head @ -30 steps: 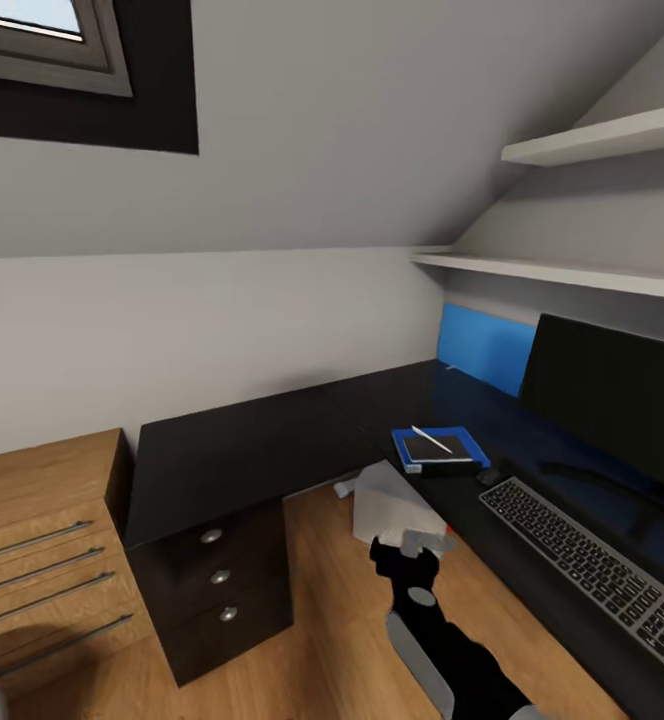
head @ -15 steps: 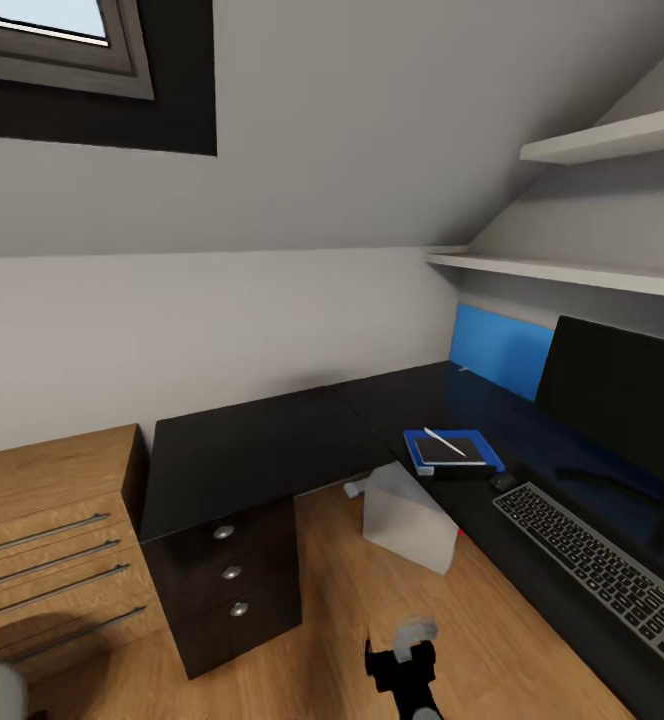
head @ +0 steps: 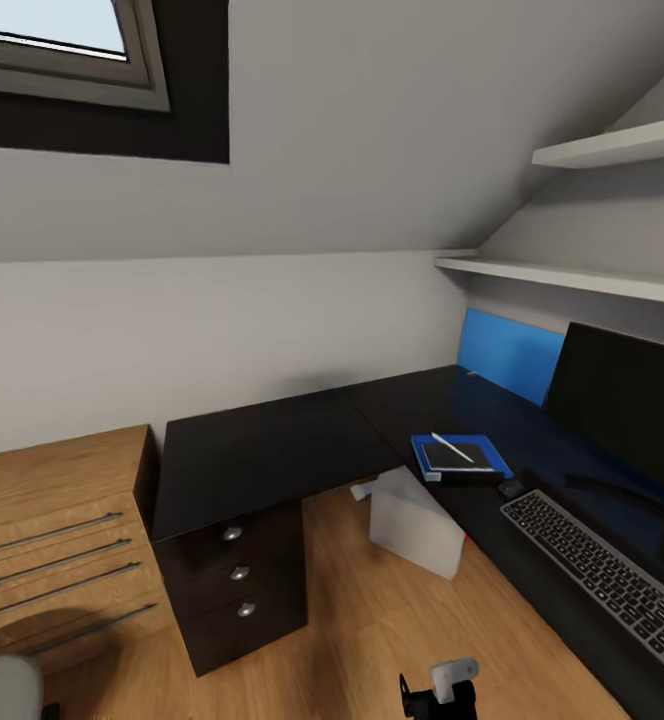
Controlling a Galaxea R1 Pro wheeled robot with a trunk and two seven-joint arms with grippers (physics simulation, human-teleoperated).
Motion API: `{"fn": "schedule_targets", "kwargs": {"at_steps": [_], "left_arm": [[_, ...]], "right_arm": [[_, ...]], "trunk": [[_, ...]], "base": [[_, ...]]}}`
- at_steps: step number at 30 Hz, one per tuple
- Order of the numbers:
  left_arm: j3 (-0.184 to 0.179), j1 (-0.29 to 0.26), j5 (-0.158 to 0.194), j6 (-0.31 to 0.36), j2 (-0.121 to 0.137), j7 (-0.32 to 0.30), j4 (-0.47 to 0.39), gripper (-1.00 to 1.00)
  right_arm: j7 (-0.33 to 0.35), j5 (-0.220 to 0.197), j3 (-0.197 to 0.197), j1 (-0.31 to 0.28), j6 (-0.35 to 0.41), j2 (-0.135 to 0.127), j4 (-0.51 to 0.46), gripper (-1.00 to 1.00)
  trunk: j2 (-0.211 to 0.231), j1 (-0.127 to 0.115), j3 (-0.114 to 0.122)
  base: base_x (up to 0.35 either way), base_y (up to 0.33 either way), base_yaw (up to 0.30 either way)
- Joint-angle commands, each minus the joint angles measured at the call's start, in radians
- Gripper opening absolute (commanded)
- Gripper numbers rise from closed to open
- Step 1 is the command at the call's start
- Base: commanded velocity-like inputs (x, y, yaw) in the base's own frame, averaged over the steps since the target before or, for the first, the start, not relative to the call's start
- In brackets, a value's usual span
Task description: In the bedroom, organize the workspace by keeping the computer under the desk, ensuring the monitor is on the desk, placing the keyboard on the desk next to the monitor, placing the mouse on the desk next to the keyboard, moving the folder from the swivel chair onto the desk next to the mouse, stacking the notebook on top of the folder with the pen on top of the notebook, and positioning the swivel chair next to the desk.
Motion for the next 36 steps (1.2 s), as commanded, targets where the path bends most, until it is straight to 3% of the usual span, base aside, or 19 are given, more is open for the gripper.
{"fn": "schedule_targets", "kwargs": {"at_steps": [1, 6, 11, 17, 20, 25, 31, 36], "left_arm": [[-0.008, 0.0, 0.005, -0.014, 0.0, 0.007, 0.002, 1.0], [-0.009, 0.0, -0.033, -0.054, 0.0, 0.007, 0.015, 1.0], [-0.008, 0.0, -0.036, -0.06, 0.001, 0.007, 0.019, 1.0], [-0.007, 0.0, -0.037, -0.061, 0.001, 0.007, 0.02, 1.0], [-0.007, 0.0, -0.037, -0.069, 0.001, 0.007, 0.022, 1.0], [-0.007, 0.0, -0.036, -0.154, 0.001, 0.008, 0.058, 1.0], [-0.005, 0.0, -0.032, -0.172, 0.002, 0.011, 0.064, 1.0], [-0.004, 0.0, -0.032, -0.174, 0.002, 0.012, 0.065, 1.0]], "right_arm": [[-0.008, -0.001, 0.009, 0.0, -0.002, 0.0, 0.001, 1.0], [-0.01, 0.0, 0.009, 0.0, -0.01, -0.001, 0.002, 1.0], [-0.027, 0.001, 0.009, 0.0, -0.036, -0.001, 0.003, 1.0], [-0.102, 0.004, 0.01, 0.002, -0.115, -0.002, 0.026, 1.0], [-0.106, 0.005, 0.01, 0.018, -0.152, -0.013, 0.029, 1.0], [-0.108, 0.006, 0.01, 0.044, -0.272, -0.029, 0.03, 1.0], [-0.109, 0.006, 0.01, 0.048, -0.298, -0.059, 0.03, 1.0], [-0.109, 0.007, 0.012, 0.048, -0.296, -0.063, 0.029, 1.0]], "trunk": [[0.007, -0.004, 0.002], [0.007, -0.004, 0.002], [0.007, -0.004, 0.002], [0.007, -0.004, 0.002], [0.007, -0.004, 0.002], [0.007, -0.004, 0.003], [0.007, -0.004, 0.005], [0.007, -0.004, 0.008]], "base": [[0.0, 0.0, 0.234], [0.0, 0.0, 0.266], [0.0, 0.0, 0.279], [0.0, 0.0, 0.28], [0.0, -0.002, 0.28], [0.0, -0.105, 0.28], [-0.095, -0.163, 0.279], [-0.031, -0.024, 0.275]]}}
